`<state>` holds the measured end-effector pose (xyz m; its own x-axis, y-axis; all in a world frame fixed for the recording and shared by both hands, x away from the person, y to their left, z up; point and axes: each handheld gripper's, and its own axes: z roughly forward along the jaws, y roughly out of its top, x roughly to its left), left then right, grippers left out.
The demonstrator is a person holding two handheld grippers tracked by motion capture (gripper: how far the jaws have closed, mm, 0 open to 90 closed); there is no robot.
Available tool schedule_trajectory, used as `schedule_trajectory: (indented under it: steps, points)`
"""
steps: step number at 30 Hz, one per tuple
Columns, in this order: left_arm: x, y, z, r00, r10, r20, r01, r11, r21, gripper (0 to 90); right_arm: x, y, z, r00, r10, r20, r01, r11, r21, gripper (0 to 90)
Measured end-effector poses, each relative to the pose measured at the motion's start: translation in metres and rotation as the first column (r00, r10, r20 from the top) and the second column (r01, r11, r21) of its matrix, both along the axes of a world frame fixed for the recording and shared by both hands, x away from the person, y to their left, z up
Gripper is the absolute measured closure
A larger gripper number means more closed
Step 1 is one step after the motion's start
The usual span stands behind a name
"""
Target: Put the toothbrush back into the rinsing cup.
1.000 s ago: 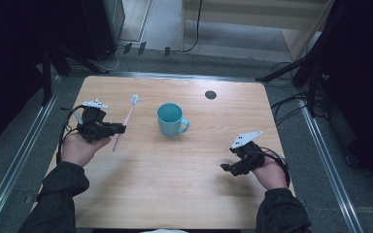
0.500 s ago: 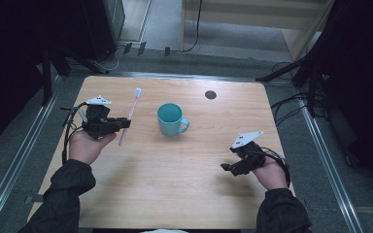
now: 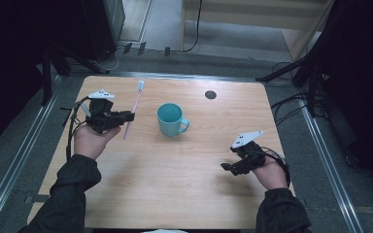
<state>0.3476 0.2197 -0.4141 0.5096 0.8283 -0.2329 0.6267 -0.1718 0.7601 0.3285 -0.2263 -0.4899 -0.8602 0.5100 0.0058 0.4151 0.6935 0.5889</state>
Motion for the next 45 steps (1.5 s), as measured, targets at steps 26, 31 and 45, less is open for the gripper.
schedule_trajectory:
  steps: [26, 31, 45]
  points:
    - [0.023, -0.03, 0.013, 0.9986, 0.003, 0.053, -0.001, 0.9995, -0.033, 78.3, 0.001, 0.0, 0.001, 1.0, 0.007, 0.0, -0.007, 1.0, 0.012, 23.9]
    - [0.027, -0.036, 0.016, 0.9981, -0.004, 0.062, 0.006, 0.9996, -0.028, 78.3, 0.001, 0.0, 0.001, 1.0, 0.008, 0.0, -0.008, 1.0, 0.009, 23.9]
    - [0.041, -0.051, 0.022, 0.9967, -0.005, 0.081, 0.008, 0.9995, -0.031, 78.3, 0.001, 0.0, 0.001, 1.0, 0.005, -0.001, -0.005, 1.0, 0.013, 24.0]
